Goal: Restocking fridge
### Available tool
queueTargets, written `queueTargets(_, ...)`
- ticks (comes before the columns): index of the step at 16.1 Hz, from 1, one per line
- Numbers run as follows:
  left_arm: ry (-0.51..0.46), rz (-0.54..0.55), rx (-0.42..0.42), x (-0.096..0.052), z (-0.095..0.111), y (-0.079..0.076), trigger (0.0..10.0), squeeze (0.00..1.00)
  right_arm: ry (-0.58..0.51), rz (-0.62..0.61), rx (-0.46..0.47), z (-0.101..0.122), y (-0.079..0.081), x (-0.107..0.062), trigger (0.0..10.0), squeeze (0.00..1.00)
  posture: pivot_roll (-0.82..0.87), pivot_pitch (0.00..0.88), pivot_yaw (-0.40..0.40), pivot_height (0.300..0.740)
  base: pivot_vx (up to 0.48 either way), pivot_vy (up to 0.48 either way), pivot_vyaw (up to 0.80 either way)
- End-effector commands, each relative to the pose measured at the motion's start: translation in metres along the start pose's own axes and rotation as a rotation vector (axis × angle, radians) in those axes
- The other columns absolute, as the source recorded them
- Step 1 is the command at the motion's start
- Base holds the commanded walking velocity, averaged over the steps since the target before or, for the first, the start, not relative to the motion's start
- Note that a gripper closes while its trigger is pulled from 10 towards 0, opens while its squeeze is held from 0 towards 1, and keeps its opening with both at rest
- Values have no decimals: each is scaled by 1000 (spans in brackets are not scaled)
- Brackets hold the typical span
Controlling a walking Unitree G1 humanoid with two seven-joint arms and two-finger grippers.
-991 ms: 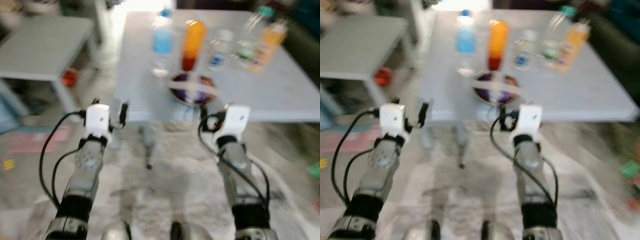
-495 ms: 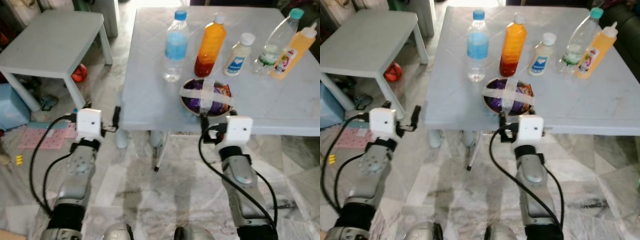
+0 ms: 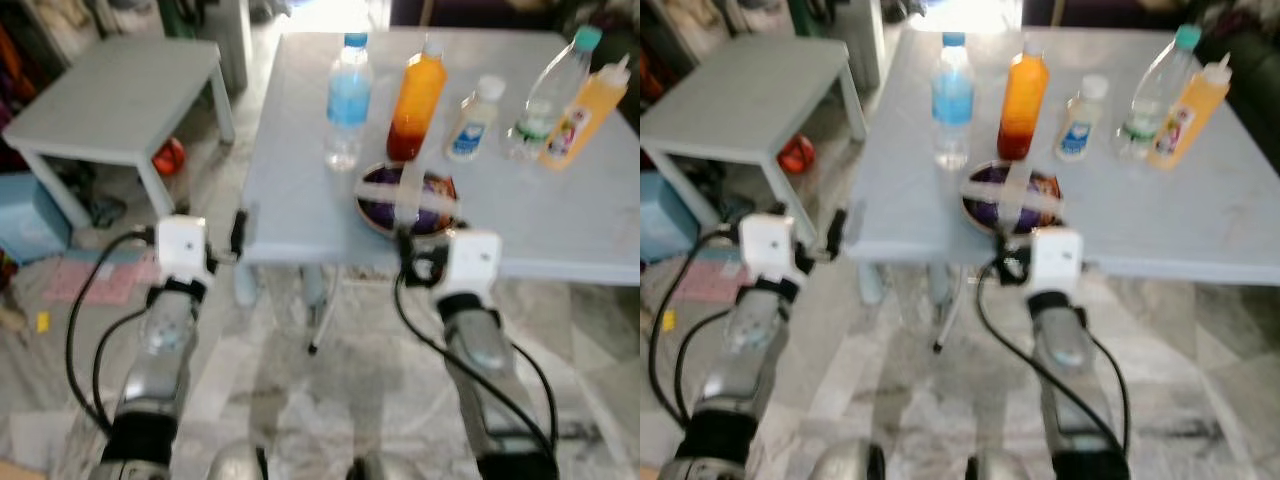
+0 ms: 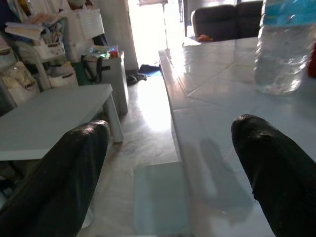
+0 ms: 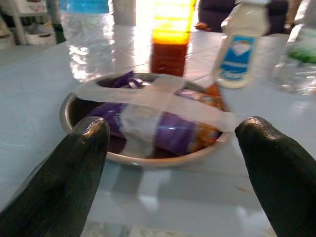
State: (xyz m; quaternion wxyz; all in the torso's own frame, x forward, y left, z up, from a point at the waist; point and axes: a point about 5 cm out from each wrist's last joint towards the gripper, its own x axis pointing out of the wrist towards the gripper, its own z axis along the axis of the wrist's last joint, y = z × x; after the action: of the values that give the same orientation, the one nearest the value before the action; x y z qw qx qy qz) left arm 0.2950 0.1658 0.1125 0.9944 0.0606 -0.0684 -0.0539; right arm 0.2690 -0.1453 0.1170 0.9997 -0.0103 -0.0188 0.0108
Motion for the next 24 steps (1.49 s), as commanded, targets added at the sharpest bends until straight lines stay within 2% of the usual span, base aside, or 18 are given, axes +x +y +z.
queueTargets(1, -3, 0, 13, 0, 2, 4, 10000, 0, 0, -17, 24, 3, 0, 2, 10000, 0, -46, 83, -11, 740, 0, 0, 0)
queueTargets(2, -3, -1, 14, 1, 3, 4, 10000, 0, 11, -43, 19, 2, -3, 3, 10000, 0, -46, 83, -11, 740, 0, 0, 0)
queueTargets(6, -7, -13, 25, 6, 5, 6, 10000, 0, 37, -95, 114, -1, -9, 13, 10000, 0, -32, 97, -2, 740, 0, 0, 0)
queueTargets(9, -12, -35, 30, 8, 7, 1, 10000, 0, 50, -154, 246, 5, -7, 36, 10000, 0, -14, 106, 5, 740, 0, 0, 0)
queueTargets(12, -11, -45, 35, 7, 7, 0, 10000, 0, 64, -182, 319, 8, -3, 49, 10000, 0, -4, 109, 6, 740, 0, 0, 0)
queueTargets(15, -11, -60, 47, 6, 7, 1, 10000, 0, 102, -170, 388, 6, 10, 58, 10000, 0, 8, 109, 7, 740, 0, 0, 0)
queueTargets(18, -15, -56, 53, 7, 9, 4, 10000, 0, 81, -167, 361, 7, 14, 58, 10000, 0, 10, 107, 11, 740, 0, 0, 0)
queueTargets(22, -17, -67, 51, 9, 10, 1, 10000, 0, 57, -185, 349, 10, 10, 56, 10000, 0, 3, 111, 13, 740, 0, 0, 0)
queueTargets(23, -16, -67, 51, 9, 9, 1, 10000, 0, 10, -182, 292, 18, 9, 50, 10000, 0, 4, 113, 14, 740, 0, 0, 0)
queueTargets(24, -14, -66, 51, 9, 9, 1, 10000, 0, 3, -179, 273, 19, 9, 47, 10000, 0, 4, 113, 14, 740, 0, 0, 0)
